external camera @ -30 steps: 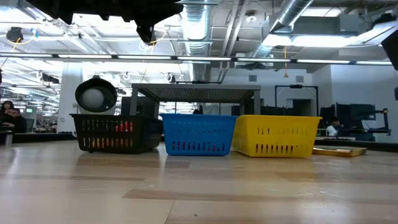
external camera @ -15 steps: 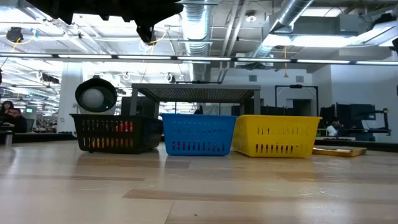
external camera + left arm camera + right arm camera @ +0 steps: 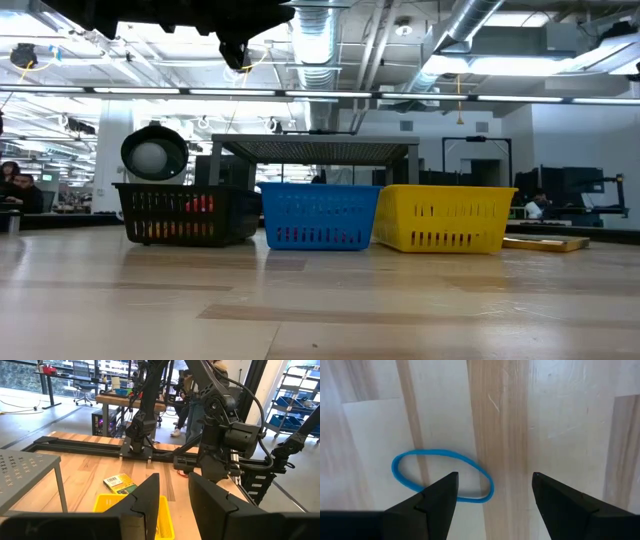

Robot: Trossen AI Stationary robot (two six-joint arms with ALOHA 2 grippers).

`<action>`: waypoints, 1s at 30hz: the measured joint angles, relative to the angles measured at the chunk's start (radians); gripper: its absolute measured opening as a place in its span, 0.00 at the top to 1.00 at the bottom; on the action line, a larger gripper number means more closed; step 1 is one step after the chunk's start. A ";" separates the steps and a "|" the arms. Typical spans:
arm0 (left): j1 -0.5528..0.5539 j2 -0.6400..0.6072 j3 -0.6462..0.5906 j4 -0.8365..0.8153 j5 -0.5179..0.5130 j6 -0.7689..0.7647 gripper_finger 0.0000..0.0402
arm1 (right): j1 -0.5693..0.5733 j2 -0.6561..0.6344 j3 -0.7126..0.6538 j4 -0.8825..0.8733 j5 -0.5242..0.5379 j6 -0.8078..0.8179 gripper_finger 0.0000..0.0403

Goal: Pick & Place Office Desk Supplies
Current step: Put the blue rubber band into the blue basket

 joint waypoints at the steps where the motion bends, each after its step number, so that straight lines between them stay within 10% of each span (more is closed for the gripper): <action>1: 0.000 0.000 0.000 0.000 0.000 0.000 0.75 | 0.000 0.000 0.000 0.000 0.000 0.002 0.38; 30: 0.000 0.000 0.000 -0.008 0.000 0.000 0.75 | 0.021 0.001 -0.027 0.060 0.024 0.033 0.58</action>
